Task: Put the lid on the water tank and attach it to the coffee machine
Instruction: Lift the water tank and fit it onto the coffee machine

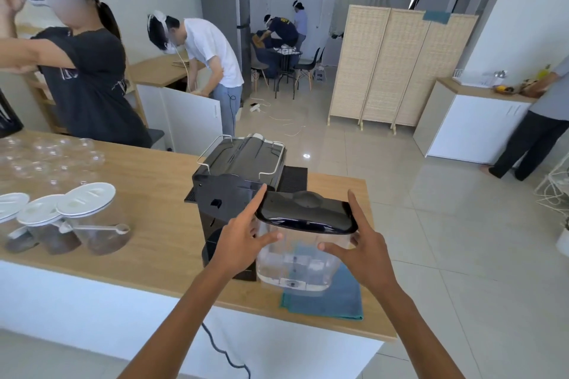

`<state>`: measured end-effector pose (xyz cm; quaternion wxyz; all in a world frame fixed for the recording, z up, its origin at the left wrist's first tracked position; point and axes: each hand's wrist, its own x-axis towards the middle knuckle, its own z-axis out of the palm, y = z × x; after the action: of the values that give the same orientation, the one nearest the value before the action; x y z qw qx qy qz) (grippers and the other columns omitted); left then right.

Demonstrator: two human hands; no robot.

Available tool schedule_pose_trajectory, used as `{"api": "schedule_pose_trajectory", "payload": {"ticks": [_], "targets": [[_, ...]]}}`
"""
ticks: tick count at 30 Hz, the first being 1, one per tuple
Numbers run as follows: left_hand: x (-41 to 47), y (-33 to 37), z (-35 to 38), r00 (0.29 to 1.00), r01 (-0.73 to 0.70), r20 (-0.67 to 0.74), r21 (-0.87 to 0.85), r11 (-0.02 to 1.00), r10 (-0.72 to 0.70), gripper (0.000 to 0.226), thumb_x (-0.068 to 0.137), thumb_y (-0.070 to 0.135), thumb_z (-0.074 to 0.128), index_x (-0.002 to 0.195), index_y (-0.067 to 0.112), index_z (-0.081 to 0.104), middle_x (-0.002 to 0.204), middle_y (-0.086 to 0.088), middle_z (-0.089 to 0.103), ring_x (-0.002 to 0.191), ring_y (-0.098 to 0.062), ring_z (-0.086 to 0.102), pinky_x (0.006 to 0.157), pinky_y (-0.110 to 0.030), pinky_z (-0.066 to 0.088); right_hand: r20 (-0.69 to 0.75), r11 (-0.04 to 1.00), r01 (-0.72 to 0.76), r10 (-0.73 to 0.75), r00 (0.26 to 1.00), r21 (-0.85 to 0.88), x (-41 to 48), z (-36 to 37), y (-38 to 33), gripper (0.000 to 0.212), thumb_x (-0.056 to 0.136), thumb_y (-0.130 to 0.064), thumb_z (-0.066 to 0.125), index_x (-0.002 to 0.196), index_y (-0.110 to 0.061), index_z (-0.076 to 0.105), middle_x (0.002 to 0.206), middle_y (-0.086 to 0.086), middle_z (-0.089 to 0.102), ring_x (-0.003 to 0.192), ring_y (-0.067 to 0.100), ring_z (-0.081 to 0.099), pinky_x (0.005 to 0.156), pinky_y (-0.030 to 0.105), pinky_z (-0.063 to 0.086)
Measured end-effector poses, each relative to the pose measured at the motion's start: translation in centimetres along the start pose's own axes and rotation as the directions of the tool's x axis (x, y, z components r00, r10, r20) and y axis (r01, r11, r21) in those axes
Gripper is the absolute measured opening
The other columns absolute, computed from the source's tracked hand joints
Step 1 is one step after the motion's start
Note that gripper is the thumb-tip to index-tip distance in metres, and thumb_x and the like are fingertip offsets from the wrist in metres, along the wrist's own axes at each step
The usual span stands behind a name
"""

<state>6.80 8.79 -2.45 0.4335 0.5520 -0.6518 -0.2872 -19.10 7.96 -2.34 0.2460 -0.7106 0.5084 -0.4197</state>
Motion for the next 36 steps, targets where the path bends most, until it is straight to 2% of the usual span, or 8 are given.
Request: {"api": "schedule_pose_trajectory", "payload": {"ticks": [3, 4, 5, 8, 11, 21, 29, 36], "targets": [[-0.7, 0.4, -2.6, 0.999, -0.003, -0.048, -0.031, 1.000, 0.001, 0.098, 0.081, 0.027, 0.080, 0.157, 0.039, 0.019, 0.116, 0.019, 0.071, 0.102, -0.002, 0.064, 0.090, -0.030, 0.054, -0.003, 1.000, -0.020, 0.020, 1.000, 0.003, 0.2, 2.2, -1.8, 0.118, 0.060, -0.062, 0.077, 0.154, -0.050, 0.007, 0.116, 0.010, 0.070, 0.099, 0.036, 0.064, 0.085, 0.047, 0.056], [-0.9, 0.3, -3.5, 0.998, 0.010, -0.055, -0.053, 0.999, -0.013, 0.098, 0.079, 0.027, 0.081, 0.157, 0.037, 0.021, 0.129, -0.005, 0.063, 0.125, -0.018, 0.046, 0.102, -0.040, 0.028, 0.001, 1.000, -0.020, 0.020, 1.000, -0.002, 0.2, 2.9, -2.3, 0.118, 0.060, -0.063, 0.076, 0.154, -0.050, 0.006, 0.116, 0.010, 0.070, 0.098, 0.035, 0.064, 0.085, 0.046, 0.057], [-1.0, -0.2, -4.3, 0.998, 0.020, -0.058, -0.067, 0.998, -0.024, 0.099, 0.077, 0.029, 0.081, 0.156, 0.038, 0.023, 0.109, 0.009, 0.074, 0.108, -0.008, 0.066, 0.092, -0.030, 0.056, 0.004, 1.000, -0.015, 0.015, 1.000, -0.005, 0.3, 3.7, -2.9, 0.118, 0.061, -0.063, 0.076, 0.154, -0.051, 0.004, 0.115, 0.004, 0.071, 0.097, 0.034, 0.065, 0.084, 0.043, 0.057], [-1.0, -1.2, -6.5, 0.998, 0.048, -0.040, -0.123, 0.991, -0.054, 0.101, 0.070, 0.037, 0.079, 0.155, 0.042, 0.026, 0.133, 0.021, 0.056, 0.128, -0.002, 0.045, 0.105, -0.025, 0.045, 0.034, 1.000, -0.002, 0.003, 0.999, -0.030, 0.9, 5.9, -4.1, 0.117, 0.063, -0.063, 0.075, 0.154, -0.049, 0.003, 0.107, -0.026, 0.068, 0.088, 0.030, 0.068, 0.077, 0.034, 0.057], [-0.8, -2.5, -8.8, 0.997, 0.054, -0.045, -0.150, 0.987, -0.062, 0.103, 0.067, 0.040, 0.079, 0.155, 0.040, 0.026, 0.154, 0.005, 0.043, 0.142, -0.014, 0.036, 0.116, -0.039, 0.036, 0.026, 0.999, -0.011, 0.012, 1.000, -0.051, 1.7, 8.0, -5.6, 0.119, 0.062, -0.067, 0.072, 0.153, -0.052, -0.003, 0.107, 0.003, 0.075, 0.089, 0.036, 0.067, 0.076, 0.043, 0.057], [1.9, -6.4, -13.5, 0.999, 0.024, -0.043, -0.156, 0.988, -0.031, 0.099, 0.075, 0.031, 0.080, 0.156, 0.038, 0.024, 0.155, 0.007, 0.045, 0.140, -0.012, 0.044, 0.108, -0.015, 0.035, -0.033, 0.998, -0.001, -0.001, 0.999, -0.070, 4.2, 13.6, -8.2, 0.119, 0.067, -0.066, 0.072, 0.155, -0.046, -0.005, 0.114, -0.011, 0.071, 0.065, 0.012, 0.059, 0.062, 0.024, 0.050], [3.5, -8.6, -14.2, 0.998, -0.034, -0.048, -0.129, 0.991, 0.028, 0.097, 0.069, 0.057, 0.073, 0.149, 0.056, 0.019, 0.133, 0.006, 0.063, 0.119, -0.008, 0.058, 0.108, -0.033, 0.046, -0.045, 0.993, 0.021, -0.026, 0.999, -0.113, 5.2, 15.0, -8.7, 0.117, 0.071, -0.064, 0.070, 0.155, -0.044, -0.009, 0.144, -0.013, 0.055, 0.101, 0.011, 0.066, 0.077, 0.017, 0.047], [5.0, -10.5, -13.8, 0.996, -0.079, -0.058, -0.078, 0.994, 0.074, 0.099, 0.064, 0.086, 0.061, 0.149, 0.061, 0.017, 0.101, 0.013, 0.054, 0.091, -0.008, 0.050, 0.087, -0.030, 0.048, -0.022, 0.988, 0.009, -0.013, 1.000, -0.157, 5.8, 15.1, -8.5, 0.116, 0.078, -0.050, 0.076, 0.157, -0.035, -0.007, 0.137, -0.027, 0.046, 0.061, -0.015, 0.053, 0.060, 0.003, 0.040]]}}
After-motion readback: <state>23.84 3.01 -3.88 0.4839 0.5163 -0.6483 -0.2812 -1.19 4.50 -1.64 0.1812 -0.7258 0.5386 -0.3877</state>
